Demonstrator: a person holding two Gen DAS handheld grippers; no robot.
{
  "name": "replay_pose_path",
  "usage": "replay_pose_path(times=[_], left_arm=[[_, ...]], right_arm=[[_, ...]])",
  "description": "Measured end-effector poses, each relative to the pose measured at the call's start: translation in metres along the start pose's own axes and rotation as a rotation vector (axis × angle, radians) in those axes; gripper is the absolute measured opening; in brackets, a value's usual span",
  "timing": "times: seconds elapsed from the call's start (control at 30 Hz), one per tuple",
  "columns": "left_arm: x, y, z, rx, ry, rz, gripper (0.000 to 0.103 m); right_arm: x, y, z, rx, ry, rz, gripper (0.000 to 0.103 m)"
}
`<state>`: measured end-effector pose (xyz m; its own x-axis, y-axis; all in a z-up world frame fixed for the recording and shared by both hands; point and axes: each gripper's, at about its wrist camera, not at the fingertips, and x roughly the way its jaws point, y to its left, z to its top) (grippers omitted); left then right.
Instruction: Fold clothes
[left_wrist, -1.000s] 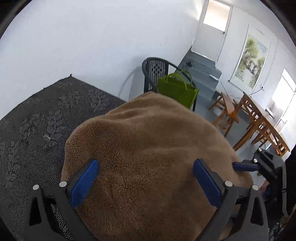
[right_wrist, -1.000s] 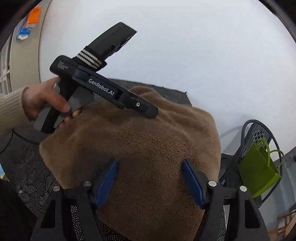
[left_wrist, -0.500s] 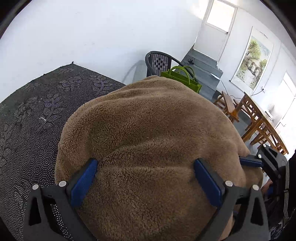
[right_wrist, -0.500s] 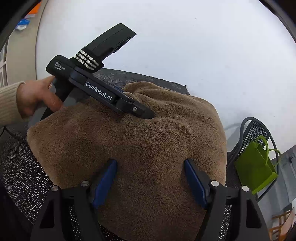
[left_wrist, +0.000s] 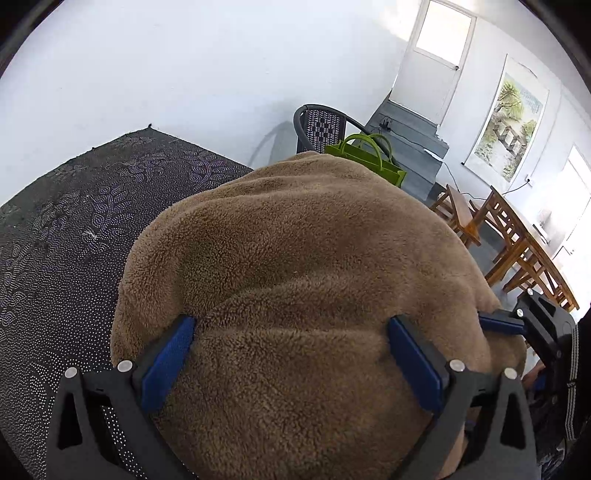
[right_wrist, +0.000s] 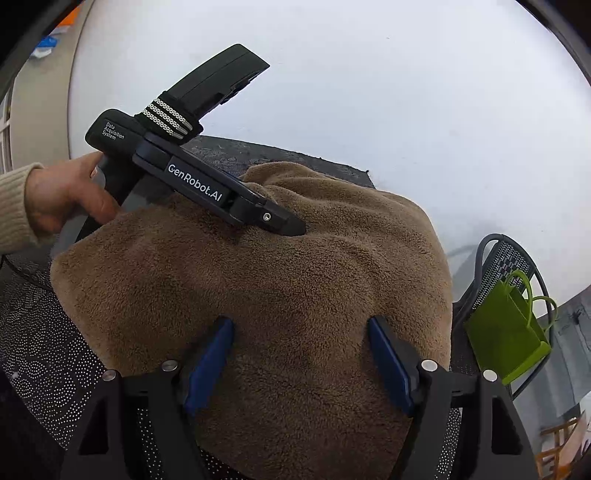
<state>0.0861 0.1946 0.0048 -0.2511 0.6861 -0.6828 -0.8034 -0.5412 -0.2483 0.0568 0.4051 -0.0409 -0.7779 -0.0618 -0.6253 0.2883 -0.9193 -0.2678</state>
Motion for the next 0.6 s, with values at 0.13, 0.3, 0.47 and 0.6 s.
replay_pose_path(times=[0.13, 0.3, 0.47, 0.6], left_arm=[[0.0, 0.0, 0.0, 0.0, -0.003, -0.001, 0.102], [0.003, -0.004, 0.002, 0.0, -0.006, -0.004, 0.102], [0.008, -0.007, 0.003, 0.001, -0.008, -0.007, 0.102], [0.009, -0.009, 0.004, 0.001, -0.009, -0.009, 0.102]], right_arm=[[0.002, 0.002, 0.0, 0.0, 0.002, 0.0, 0.077], [0.005, 0.002, 0.0, 0.0, 0.007, -0.004, 0.077], [0.006, 0.001, -0.002, -0.001, 0.009, -0.007, 0.077], [0.011, -0.004, -0.003, -0.003, 0.007, -0.005, 0.077]])
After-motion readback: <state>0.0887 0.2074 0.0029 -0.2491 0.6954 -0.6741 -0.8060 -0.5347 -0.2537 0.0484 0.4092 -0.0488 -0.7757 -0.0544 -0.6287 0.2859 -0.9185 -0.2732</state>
